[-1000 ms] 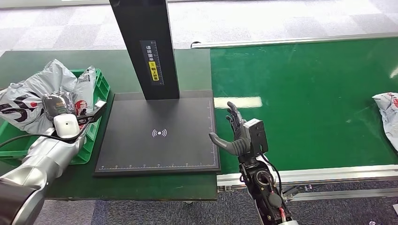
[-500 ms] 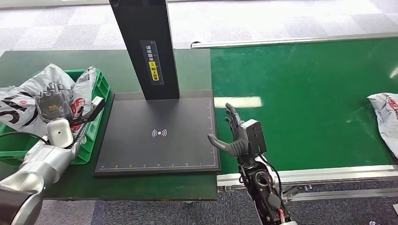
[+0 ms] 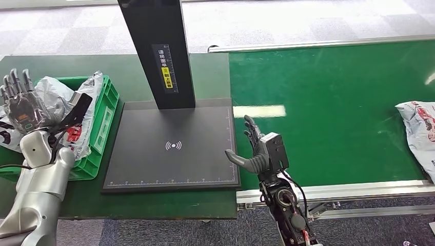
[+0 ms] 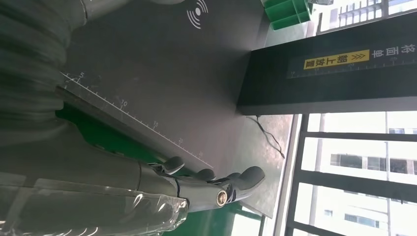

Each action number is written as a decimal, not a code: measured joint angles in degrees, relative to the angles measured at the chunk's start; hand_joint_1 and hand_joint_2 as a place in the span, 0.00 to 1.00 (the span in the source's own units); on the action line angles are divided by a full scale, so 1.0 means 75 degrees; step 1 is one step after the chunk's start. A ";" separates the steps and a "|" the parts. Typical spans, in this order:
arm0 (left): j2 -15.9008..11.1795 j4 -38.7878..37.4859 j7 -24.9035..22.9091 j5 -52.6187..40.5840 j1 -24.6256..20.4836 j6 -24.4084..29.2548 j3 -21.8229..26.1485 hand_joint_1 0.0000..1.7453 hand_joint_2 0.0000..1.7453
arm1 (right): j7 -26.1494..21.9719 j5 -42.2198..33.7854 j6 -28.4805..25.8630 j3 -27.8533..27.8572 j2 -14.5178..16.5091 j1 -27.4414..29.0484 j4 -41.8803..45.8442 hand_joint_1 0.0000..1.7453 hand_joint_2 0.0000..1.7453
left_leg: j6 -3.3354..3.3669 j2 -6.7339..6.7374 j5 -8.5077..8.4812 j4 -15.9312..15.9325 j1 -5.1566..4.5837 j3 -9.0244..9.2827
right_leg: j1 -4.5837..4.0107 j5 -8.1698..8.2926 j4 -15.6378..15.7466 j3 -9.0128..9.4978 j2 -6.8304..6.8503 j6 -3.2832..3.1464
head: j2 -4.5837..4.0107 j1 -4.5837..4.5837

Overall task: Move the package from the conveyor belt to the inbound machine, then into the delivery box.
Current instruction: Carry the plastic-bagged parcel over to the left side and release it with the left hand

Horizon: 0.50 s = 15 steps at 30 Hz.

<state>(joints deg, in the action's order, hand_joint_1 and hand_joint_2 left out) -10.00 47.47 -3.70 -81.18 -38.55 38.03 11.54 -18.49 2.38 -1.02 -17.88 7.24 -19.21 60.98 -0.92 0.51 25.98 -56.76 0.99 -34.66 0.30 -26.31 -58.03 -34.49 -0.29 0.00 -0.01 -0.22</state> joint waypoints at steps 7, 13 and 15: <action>0.1330 0.1724 0.5579 0.0701 -0.0095 0.0000 0.2985 0.00 0.00 | -0.0119 0.0051 0.0086 -0.0087 0.0075 -0.0139 -0.0139 0.00 1.00 | 0.0001 0.0017 0.0002 0.0000 -0.0005 -0.0002 | 0.0005 0.0001 0.0001 -0.0001 -0.0006 0.0001 | 0.0001 -0.0004; 0.2023 0.2951 0.5859 0.1977 -0.0076 -0.0003 0.4050 0.00 0.00 | -0.0230 0.0023 0.0095 -0.0183 0.0084 -0.0253 -0.0324 0.00 1.00 | 0.0001 -0.0021 0.0002 0.0000 0.0000 -0.0006 | 0.0001 -0.0003 0.0000 0.0000 0.0016 0.0000 | 0.0000 0.0000; 0.2138 0.3164 0.5859 0.2017 -0.0073 -0.0004 0.4174 0.00 0.00 | -0.0233 0.0021 0.0095 -0.0202 0.0084 -0.0274 -0.0369 0.00 1.00 | 0.0001 -0.0018 0.0002 0.0001 0.0001 -0.0006 | -0.0001 -0.0003 0.0000 0.0001 0.0016 0.0000 | 0.0000 0.0000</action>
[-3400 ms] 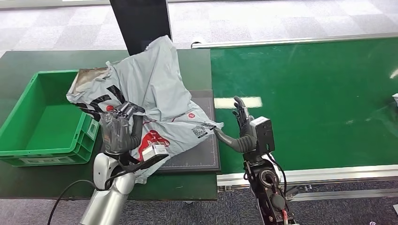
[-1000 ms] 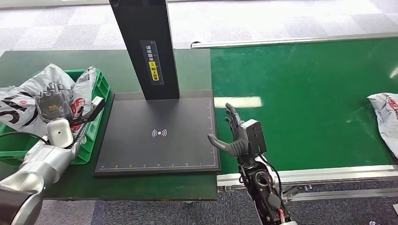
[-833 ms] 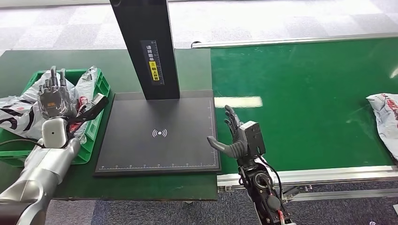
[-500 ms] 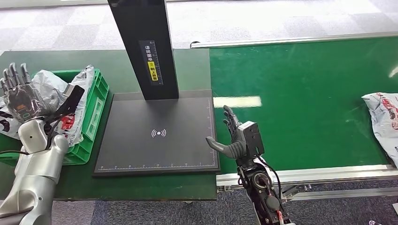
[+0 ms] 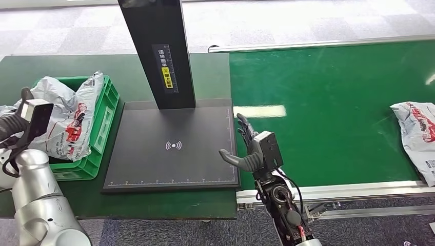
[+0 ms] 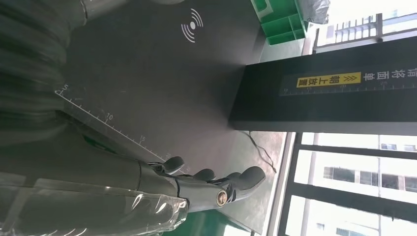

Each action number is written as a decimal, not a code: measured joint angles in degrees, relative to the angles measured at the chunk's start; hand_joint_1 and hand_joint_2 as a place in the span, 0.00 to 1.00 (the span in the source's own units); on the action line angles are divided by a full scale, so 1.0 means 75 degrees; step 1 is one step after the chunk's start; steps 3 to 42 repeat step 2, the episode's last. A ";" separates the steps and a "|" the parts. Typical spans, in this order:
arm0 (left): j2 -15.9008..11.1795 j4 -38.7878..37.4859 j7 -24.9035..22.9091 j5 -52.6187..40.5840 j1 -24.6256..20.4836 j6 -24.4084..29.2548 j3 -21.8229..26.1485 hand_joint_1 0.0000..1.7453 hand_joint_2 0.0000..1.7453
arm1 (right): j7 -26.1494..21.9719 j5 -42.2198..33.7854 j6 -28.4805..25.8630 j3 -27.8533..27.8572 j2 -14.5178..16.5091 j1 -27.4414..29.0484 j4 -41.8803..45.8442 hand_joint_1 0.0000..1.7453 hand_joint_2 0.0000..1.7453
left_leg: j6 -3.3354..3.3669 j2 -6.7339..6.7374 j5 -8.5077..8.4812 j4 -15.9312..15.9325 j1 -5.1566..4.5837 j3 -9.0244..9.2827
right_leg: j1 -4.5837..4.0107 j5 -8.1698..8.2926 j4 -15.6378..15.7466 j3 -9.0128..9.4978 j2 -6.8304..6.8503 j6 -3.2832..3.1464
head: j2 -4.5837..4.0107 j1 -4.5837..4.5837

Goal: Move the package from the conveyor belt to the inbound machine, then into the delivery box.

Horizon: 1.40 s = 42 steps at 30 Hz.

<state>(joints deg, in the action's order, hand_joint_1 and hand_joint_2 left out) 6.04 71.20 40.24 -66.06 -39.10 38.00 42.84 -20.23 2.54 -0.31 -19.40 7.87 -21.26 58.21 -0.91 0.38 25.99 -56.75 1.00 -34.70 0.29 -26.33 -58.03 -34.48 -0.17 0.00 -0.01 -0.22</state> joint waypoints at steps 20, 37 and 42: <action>0.0068 0.0120 0.0000 0.0012 0.0000 -0.0001 0.0072 0.00 0.00 | -0.0001 0.0000 0.0000 -0.0004 0.0000 -0.0013 -0.0032 0.00 1.00 | 0.0000 0.0001 0.0000 0.0000 0.0000 0.0000 | 0.0000 0.0000 0.0000 0.0001 0.0000 0.0000 | 0.0001 0.0000; 0.0068 0.0120 0.0000 0.0012 0.0000 -0.0001 0.0072 0.00 0.00 | -0.0001 0.0000 0.0000 -0.0004 0.0000 -0.0013 -0.0032 0.00 1.00 | 0.0000 0.0001 0.0000 0.0000 0.0000 0.0000 | 0.0000 0.0000 0.0000 0.0001 0.0000 0.0000 | 0.0001 0.0000; 0.0068 0.0120 0.0000 0.0012 0.0000 -0.0001 0.0072 0.00 0.00 | -0.0001 0.0000 0.0000 -0.0004 0.0000 -0.0013 -0.0032 0.00 1.00 | 0.0000 0.0001 0.0000 0.0000 0.0000 0.0000 | 0.0000 0.0000 0.0000 0.0001 0.0000 0.0000 | 0.0001 0.0000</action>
